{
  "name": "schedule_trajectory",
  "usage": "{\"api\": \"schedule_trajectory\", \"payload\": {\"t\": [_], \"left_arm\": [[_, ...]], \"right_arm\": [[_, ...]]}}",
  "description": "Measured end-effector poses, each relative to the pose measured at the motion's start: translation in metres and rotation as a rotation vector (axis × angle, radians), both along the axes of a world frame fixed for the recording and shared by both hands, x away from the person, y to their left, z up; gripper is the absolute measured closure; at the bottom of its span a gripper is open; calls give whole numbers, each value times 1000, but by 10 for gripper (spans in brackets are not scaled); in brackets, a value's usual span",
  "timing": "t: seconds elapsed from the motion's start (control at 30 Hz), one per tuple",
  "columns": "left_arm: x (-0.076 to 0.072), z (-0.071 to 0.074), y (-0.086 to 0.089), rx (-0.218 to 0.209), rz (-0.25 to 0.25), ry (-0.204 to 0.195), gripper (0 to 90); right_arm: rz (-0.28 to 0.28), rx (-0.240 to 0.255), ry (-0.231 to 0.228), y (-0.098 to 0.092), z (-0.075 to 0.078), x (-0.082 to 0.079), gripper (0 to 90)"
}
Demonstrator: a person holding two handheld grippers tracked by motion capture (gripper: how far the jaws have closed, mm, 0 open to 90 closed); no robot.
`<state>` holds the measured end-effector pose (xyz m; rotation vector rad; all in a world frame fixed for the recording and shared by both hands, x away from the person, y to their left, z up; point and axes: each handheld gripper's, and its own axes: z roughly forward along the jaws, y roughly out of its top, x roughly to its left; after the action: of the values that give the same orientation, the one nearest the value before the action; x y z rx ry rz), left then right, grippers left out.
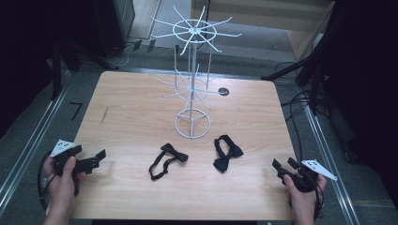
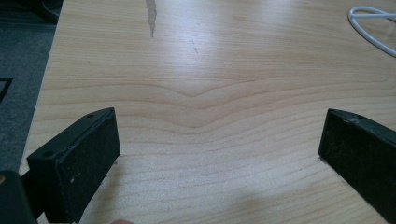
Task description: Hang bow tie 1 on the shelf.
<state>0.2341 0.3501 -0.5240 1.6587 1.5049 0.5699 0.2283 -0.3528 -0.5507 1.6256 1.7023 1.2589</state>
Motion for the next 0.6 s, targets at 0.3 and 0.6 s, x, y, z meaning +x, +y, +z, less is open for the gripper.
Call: {"api": "schedule_trajectory", "payload": {"t": [0.3, 0.6], "left_arm": [[0, 0, -1, 3, -9, 0, 0], [1, 0, -2, 14, -11, 3, 0]], "right_arm": [[11, -9, -23, 20, 11, 1, 307], [64, -22, -39, 46, 19, 5, 314]]}}
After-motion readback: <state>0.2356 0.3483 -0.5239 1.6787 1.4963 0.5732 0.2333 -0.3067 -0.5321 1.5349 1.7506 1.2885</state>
